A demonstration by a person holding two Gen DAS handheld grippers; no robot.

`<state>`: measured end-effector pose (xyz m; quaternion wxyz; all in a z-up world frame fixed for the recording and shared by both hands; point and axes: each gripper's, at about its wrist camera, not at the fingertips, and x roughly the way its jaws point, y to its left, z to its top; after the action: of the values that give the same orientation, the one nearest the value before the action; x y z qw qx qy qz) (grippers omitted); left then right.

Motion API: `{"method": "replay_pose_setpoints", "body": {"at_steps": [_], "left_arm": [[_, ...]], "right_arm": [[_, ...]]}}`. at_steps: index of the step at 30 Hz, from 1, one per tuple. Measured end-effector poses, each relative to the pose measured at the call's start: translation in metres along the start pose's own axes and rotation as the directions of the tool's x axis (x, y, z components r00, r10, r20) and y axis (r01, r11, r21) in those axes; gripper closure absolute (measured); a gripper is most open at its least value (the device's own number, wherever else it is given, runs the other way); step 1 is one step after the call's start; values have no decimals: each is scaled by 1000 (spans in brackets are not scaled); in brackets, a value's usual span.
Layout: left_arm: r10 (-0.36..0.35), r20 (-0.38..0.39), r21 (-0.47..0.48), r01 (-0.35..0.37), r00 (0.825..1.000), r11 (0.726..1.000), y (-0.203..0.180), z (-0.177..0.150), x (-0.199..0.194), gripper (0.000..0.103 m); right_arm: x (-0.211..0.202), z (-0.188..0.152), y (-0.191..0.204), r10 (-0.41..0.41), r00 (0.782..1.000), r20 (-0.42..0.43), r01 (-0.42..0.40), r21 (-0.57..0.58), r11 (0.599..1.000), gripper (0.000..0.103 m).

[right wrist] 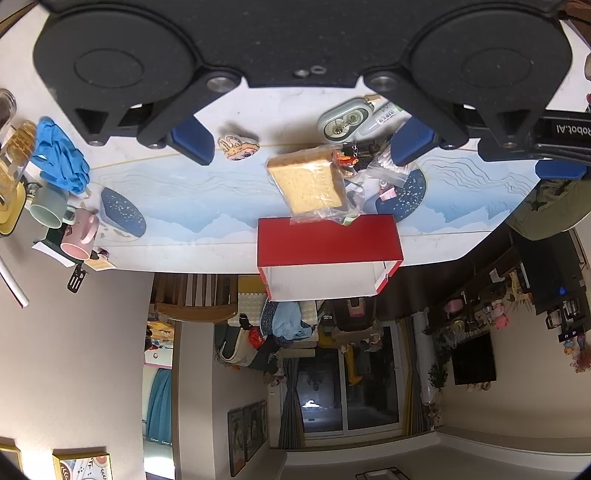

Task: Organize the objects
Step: 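Move both tools toward the items in front of the red box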

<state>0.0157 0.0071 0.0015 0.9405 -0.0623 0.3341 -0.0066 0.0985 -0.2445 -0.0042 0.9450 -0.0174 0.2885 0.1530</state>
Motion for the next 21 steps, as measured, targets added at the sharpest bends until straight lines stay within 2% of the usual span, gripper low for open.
{"method": "replay_pose_setpoints", "body": {"at_steps": [9,21], "left_arm": [[12,-7,20,-12,1000,1000,-1,6,9,0],[-3,-50,36,5,999,999,5,17,46,0]], "right_arm": [[8,2,-5,10,1000,-7,-10,7,1000,0],[52,23,-18,97,992,-76,-101,-60,993,0]]}}
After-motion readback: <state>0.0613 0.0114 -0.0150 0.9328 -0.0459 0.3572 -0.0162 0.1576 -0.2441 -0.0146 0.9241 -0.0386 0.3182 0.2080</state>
